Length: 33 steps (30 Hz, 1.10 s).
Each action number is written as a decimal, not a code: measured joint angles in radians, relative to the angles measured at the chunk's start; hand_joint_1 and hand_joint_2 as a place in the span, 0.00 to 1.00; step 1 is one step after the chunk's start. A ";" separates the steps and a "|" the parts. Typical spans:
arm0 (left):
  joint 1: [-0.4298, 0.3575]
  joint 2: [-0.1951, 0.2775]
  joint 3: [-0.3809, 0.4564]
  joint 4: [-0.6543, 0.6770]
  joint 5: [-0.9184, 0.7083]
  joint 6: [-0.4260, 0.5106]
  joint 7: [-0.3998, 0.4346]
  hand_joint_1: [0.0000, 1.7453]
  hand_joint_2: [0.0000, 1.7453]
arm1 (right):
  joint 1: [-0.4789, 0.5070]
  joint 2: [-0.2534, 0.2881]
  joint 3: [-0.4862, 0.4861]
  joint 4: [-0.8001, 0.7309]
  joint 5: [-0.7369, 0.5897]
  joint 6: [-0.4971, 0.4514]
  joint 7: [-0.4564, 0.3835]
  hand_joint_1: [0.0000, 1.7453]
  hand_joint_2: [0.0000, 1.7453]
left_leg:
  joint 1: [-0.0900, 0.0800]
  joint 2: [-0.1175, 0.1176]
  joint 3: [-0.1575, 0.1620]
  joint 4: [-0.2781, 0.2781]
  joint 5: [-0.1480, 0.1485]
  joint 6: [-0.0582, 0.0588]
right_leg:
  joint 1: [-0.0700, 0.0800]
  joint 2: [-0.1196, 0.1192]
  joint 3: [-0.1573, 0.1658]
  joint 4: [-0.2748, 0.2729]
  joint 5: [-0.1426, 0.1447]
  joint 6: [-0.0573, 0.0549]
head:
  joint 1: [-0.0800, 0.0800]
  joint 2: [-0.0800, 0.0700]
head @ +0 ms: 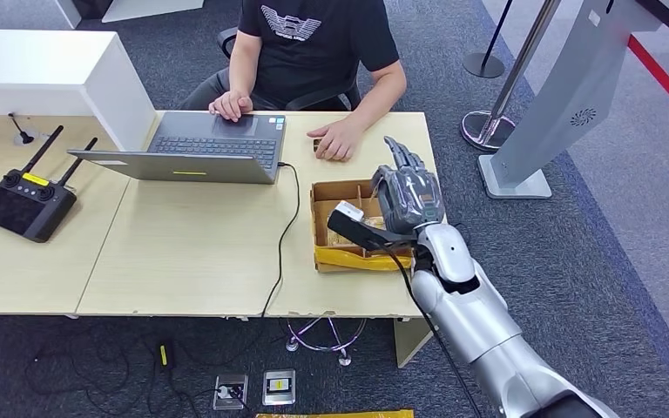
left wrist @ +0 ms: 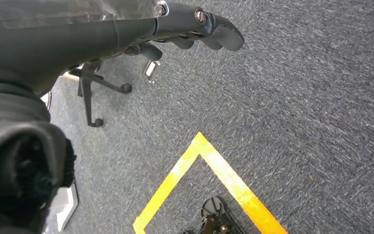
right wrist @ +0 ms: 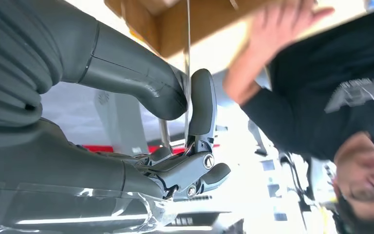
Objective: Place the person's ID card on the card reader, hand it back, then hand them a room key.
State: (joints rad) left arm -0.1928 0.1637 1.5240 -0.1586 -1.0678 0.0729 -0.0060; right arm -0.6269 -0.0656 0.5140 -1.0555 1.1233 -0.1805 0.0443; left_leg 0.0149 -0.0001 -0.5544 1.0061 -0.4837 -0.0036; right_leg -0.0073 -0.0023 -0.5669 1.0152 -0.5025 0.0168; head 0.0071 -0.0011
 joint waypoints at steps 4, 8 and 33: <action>0.001 0.000 0.000 0.000 -0.003 0.001 0.000 0.00 0.00 | -0.025 0.003 -0.008 -0.039 0.002 -0.005 -0.019 1.00 1.00 | 0.000 0.000 0.000 0.000 0.000 0.000 | 0.000 0.000 0.000 0.000 0.000 0.000 | 0.000 0.000; 0.001 0.000 0.000 0.000 -0.003 0.002 0.000 0.00 0.00 | -0.035 0.009 -0.011 -0.055 0.002 -0.010 -0.029 1.00 1.00 | 0.000 0.000 0.000 0.000 0.000 0.000 | 0.000 0.000 0.000 0.000 0.000 0.000 | 0.000 0.000; 0.004 0.015 0.000 0.000 -0.045 -0.062 -0.026 0.00 0.00 | -0.192 0.172 -0.004 0.321 -0.026 -0.192 -0.089 1.00 1.00 | 0.000 -0.001 -0.001 0.000 0.000 0.000 | 0.000 -0.001 -0.001 0.000 0.000 0.000 | 0.000 0.000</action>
State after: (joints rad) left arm -0.1884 0.1791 1.5236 -0.1587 -1.1124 0.0109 -0.0316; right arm -0.8185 0.1066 0.5104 -0.7342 1.0970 -0.3721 -0.0449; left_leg 0.0151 -0.0007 -0.5554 1.0061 -0.4836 -0.0037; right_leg -0.0071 -0.0028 -0.5676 1.0157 -0.5027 0.0167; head 0.0073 -0.0011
